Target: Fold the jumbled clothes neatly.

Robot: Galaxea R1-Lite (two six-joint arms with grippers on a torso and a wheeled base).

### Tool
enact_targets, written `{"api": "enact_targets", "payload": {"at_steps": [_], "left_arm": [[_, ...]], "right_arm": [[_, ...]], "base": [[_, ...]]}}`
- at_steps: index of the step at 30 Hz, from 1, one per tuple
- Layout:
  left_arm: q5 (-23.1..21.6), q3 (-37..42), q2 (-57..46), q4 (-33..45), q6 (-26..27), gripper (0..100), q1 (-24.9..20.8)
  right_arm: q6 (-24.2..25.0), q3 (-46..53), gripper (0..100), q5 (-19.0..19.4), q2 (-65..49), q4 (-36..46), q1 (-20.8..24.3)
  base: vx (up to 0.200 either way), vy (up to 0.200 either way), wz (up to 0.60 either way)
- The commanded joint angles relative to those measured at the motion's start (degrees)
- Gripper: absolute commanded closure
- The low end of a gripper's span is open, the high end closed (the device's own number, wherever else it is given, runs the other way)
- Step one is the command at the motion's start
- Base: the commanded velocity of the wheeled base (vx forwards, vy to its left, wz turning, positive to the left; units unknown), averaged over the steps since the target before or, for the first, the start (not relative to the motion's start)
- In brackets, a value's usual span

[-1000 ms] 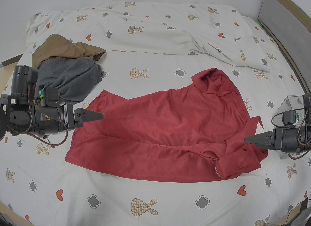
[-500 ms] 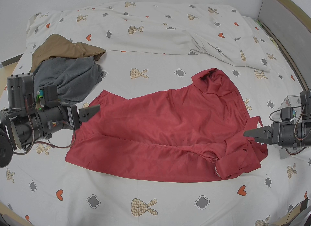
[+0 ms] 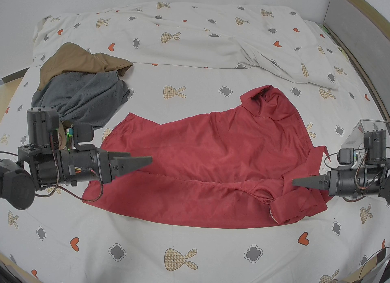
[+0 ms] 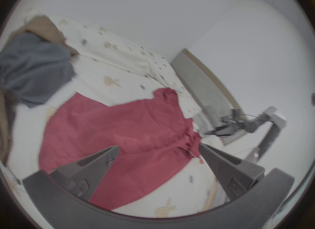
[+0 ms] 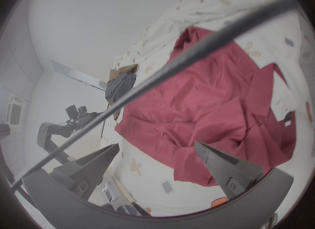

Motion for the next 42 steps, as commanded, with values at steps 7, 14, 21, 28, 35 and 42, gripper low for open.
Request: {"api": "enact_targets", "payload": {"at_steps": [7, 14, 21, 28, 35, 42], "left_arm": [[-17.8, 1.0, 21.1, -4.7, -2.5, 0, 5.4], [-17.8, -0.4, 29.4, -10.6, -2.5, 0, 9.8], [-17.8, -2.4, 30.8, -10.6, -2.6, 0, 13.0], [-17.8, -2.4, 30.1, -10.6, -2.6, 0, 13.7], [-17.7, -0.6, 24.5, -10.3, -2.7, 0, 12.3], [-17.8, 2.5, 16.1, -10.1, -2.8, 0, 5.2]], "right_arm": [[-1.4, 1.4, 0, 7.5, 18.2, -1.7, -1.1], [-1.3, 0.6, 0, 7.4, 22.6, -1.7, -3.7], [-0.9, 0.7, 0, 7.3, 16.9, -1.0, -6.7], [0.2, 0.6, 0, 7.5, 9.3, -0.9, -10.5], [0.8, -1.1, 0, 7.5, 9.4, -1.1, -15.3], [0.6, -3.8, 0, 7.9, 15.0, -1.5, -16.3]], "base": [[0.0, 0.0, 0.0], [0.0, 0.0, 0.0], [0.0, 0.0, 0.0], [0.0, 0.0, 0.0], [0.0, 0.0, 0.0], [0.0, 0.0, 0.0]]}}
